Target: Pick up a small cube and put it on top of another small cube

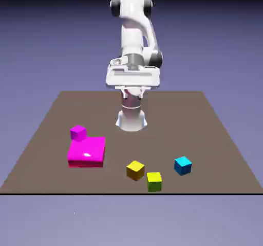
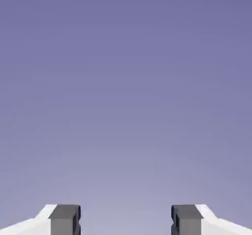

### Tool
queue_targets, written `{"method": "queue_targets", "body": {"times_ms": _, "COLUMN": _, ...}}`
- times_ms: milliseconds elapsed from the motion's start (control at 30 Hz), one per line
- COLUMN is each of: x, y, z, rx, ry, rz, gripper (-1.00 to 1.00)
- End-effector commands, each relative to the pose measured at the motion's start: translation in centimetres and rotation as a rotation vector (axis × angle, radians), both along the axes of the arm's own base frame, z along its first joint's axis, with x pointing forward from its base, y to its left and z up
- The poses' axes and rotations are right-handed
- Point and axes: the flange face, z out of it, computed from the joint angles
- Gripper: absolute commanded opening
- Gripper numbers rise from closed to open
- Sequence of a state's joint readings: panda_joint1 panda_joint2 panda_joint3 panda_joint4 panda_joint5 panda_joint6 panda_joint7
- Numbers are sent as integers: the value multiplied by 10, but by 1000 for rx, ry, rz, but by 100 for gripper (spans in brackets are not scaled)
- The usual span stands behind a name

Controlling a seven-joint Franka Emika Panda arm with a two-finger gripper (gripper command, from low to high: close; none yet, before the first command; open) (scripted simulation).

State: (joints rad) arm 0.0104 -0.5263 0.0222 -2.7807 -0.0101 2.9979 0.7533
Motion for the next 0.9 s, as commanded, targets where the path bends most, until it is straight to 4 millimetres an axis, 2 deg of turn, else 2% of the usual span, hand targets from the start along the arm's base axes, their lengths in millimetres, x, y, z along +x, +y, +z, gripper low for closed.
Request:
{"method": "queue_targets", "body": {"times_ms": 0, "x": 8, "y": 8, "z": -7, "rx": -10, "ry": 44, "rz": 12, "gripper": 0}}
{"method": "queue_targets", "body": {"times_ms": 233, "x": 53, "y": 66, "z": -69, "rx": -76, "ry": 350, "rz": 92, "gripper": 0}}
{"method": "queue_targets", "body": {"times_ms": 433, "x": 74, "y": 120, "z": -130, "rx": -131, "ry": 603, "rz": 156, "gripper": 0}}
{"method": "queue_targets", "body": {"times_ms": 633, "x": 79, "y": 173, "z": -191, "rx": -183, "ry": 842, "rz": 219, "gripper": 0}}
{"method": "queue_targets", "body": {"times_ms": 867, "x": 68, "y": 234, "z": -254, "rx": -239, "ry": 1101, "rz": 290, "gripper": 0}}
